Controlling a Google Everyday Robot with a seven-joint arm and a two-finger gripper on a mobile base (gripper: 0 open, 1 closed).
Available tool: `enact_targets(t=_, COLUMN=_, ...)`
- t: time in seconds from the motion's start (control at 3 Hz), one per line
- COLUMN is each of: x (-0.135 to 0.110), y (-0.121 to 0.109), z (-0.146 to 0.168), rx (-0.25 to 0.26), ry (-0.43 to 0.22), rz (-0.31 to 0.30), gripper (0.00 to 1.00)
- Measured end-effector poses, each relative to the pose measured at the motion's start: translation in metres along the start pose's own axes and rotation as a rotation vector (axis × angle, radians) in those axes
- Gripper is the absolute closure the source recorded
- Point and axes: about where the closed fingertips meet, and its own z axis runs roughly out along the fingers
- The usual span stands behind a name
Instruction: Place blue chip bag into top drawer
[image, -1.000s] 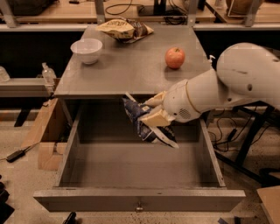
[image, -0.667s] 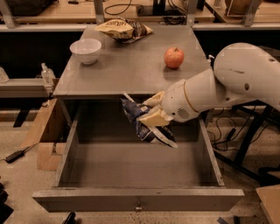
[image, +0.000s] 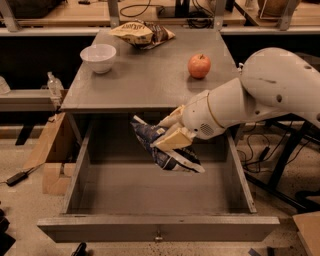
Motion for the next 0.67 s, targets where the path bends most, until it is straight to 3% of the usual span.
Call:
enact_targets(t=0.33, x=-0.0014, y=0.001, z=0.0004, rx=-0.001, ry=0.001, rz=-0.003, gripper=0.06)
enact_targets(t=0.67, x=-0.0024, y=0.0016, z=0.0006, rx=-0.002, ry=0.001, rz=-0.005, gripper=0.0)
